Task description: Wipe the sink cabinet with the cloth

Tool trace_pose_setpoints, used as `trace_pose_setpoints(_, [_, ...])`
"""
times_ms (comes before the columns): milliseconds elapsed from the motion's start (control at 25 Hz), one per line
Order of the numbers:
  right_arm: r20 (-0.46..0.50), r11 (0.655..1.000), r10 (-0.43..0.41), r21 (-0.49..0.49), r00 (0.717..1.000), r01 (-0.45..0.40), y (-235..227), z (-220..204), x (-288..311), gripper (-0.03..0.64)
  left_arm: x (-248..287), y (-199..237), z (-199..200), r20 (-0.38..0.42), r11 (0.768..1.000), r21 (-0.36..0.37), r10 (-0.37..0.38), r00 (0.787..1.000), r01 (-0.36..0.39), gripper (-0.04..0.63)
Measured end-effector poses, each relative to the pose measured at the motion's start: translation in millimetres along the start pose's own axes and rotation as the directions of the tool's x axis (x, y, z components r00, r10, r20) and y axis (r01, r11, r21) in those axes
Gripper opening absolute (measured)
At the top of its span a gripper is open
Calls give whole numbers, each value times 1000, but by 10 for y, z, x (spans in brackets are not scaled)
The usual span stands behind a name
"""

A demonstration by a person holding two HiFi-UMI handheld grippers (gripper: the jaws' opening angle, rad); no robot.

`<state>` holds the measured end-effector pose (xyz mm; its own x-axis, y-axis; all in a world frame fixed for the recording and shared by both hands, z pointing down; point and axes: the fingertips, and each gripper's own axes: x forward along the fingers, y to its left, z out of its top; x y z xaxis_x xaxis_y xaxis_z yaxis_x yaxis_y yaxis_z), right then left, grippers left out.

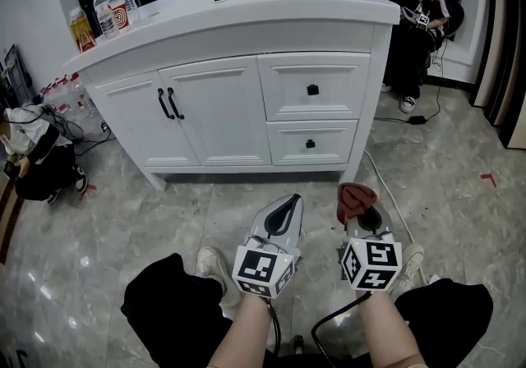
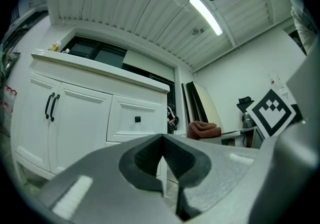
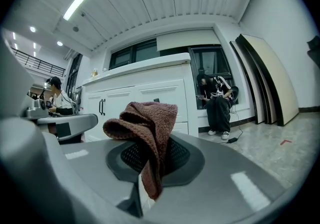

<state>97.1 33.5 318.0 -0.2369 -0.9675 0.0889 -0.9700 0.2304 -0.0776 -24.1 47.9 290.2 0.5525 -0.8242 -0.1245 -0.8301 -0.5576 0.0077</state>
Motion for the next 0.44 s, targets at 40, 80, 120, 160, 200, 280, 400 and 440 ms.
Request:
trace_pose_setpoints(40, [0, 1000, 1, 1, 1000, -1, 6, 1, 7, 77, 0, 11, -11, -1, 1000, -4, 2, 1000, -2, 0])
trace_pose_setpoints(80, [0, 1000, 2, 3, 1000, -2, 10, -1, 15, 77, 0, 22, -14, 0, 1000, -6, 3, 1000, -3, 0])
trace_pose_setpoints(120, [-1, 1000, 3, 5, 1000, -3, 12, -8, 24, 77, 0, 33, -14, 1, 1000, -7, 4, 1000, -4, 0])
trace_pose_setpoints(160, [-4, 1000, 3, 7, 1000, -3, 14, -19, 32, 77, 1, 42, -14, 2, 1000, -8, 5, 1000, -5, 0])
trace_pose_setpoints(200, [-7, 1000, 3, 10, 1000, -3, 13, -32, 39, 77, 1, 49, -17, 3, 1000, -9, 6, 1000, -6, 0])
trace_pose_setpoints(280, [-12, 1000, 3, 17, 1000, -3, 14, -55, 44, 77, 1, 54, -26, 2, 1000, -13, 6, 1000, -6, 0])
trace_pose_setpoints(400, [-15, 1000, 8, 24, 1000, -7, 33, -65, 52, 77, 1, 60, -34, -2, 1000, -13, 4, 1000, -4, 0])
trace_pose_setpoints(440, [-15, 1000, 10, 27, 1000, -10, 42, -66, 56, 77, 1, 63, -36, -3, 1000, -13, 3, 1000, -3, 0])
